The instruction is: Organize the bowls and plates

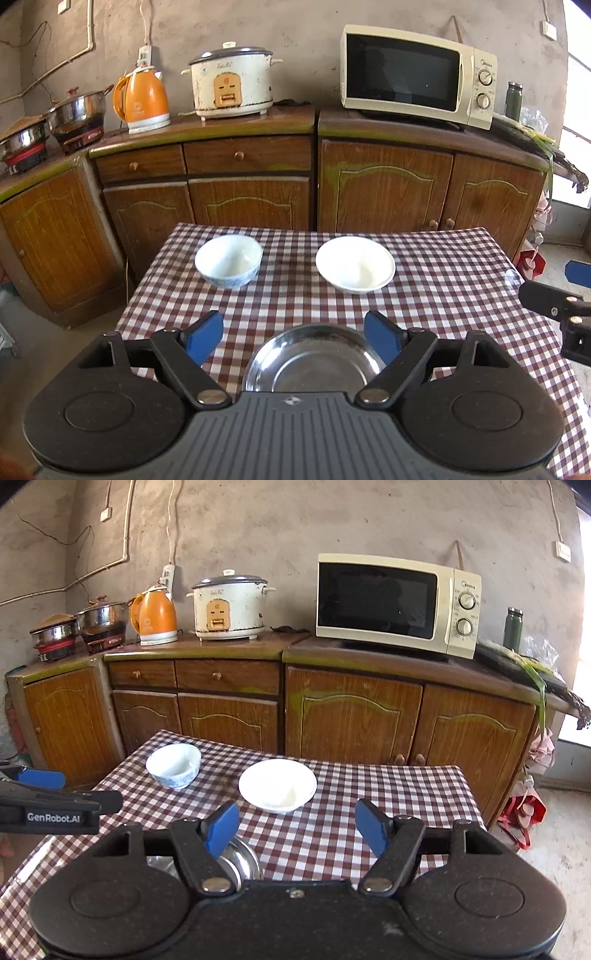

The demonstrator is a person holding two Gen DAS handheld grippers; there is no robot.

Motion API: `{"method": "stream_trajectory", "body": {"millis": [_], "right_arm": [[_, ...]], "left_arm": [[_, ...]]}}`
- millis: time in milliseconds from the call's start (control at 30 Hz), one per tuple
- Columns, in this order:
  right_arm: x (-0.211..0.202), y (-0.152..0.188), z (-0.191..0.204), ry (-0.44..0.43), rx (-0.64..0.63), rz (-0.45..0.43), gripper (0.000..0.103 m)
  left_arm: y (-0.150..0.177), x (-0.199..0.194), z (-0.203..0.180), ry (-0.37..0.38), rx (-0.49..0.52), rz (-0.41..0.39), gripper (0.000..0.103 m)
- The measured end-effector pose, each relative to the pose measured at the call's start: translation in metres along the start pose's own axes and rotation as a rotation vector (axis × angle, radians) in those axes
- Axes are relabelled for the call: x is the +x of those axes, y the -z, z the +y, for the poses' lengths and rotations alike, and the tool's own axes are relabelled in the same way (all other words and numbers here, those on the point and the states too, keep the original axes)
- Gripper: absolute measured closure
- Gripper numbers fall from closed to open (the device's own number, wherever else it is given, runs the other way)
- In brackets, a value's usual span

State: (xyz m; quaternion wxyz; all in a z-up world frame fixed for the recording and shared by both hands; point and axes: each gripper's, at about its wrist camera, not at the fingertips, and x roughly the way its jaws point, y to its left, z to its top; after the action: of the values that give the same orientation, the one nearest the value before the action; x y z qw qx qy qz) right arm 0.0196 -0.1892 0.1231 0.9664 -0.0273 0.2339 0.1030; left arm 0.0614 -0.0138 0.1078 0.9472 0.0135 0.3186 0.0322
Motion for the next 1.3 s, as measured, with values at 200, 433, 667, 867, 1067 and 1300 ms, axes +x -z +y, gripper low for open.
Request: {"method": "stream_trajectory", "body": {"millis": [200, 433, 667, 867, 1067, 1300], "right_arm": [[0.012, 0.000, 0.000, 0.016, 0.012, -0.010, 0.012], [0.040, -0.001, -0.009, 0.000, 0.088, 0.042, 0.012], [0.058, -0.005, -0.015, 0.004, 0.100, 0.049, 0.012], [0.072, -0.009, -0.017, 0.005, 0.096, 0.048, 0.012], [0.087, -0.010, -0.019, -0.002, 0.099, 0.059, 0.012], [0.105, -0.009, -0.020, -0.006, 0.111, 0.078, 0.012]], "left_arm": [[-0.005, 0.014, 0.002, 0.014, 0.014, -0.001, 0.017], [-0.006, 0.030, 0.004, 0.012, 0.006, 0.016, 0.017], [-0.010, 0.045, 0.005, 0.001, -0.001, 0.035, 0.017], [-0.013, 0.055, 0.003, -0.006, -0.002, 0.041, 0.017], [-0.016, 0.067, 0.000, -0.011, -0.005, 0.049, 0.017], [-0.018, 0.081, -0.001, -0.014, -0.010, 0.066, 0.017]]}}
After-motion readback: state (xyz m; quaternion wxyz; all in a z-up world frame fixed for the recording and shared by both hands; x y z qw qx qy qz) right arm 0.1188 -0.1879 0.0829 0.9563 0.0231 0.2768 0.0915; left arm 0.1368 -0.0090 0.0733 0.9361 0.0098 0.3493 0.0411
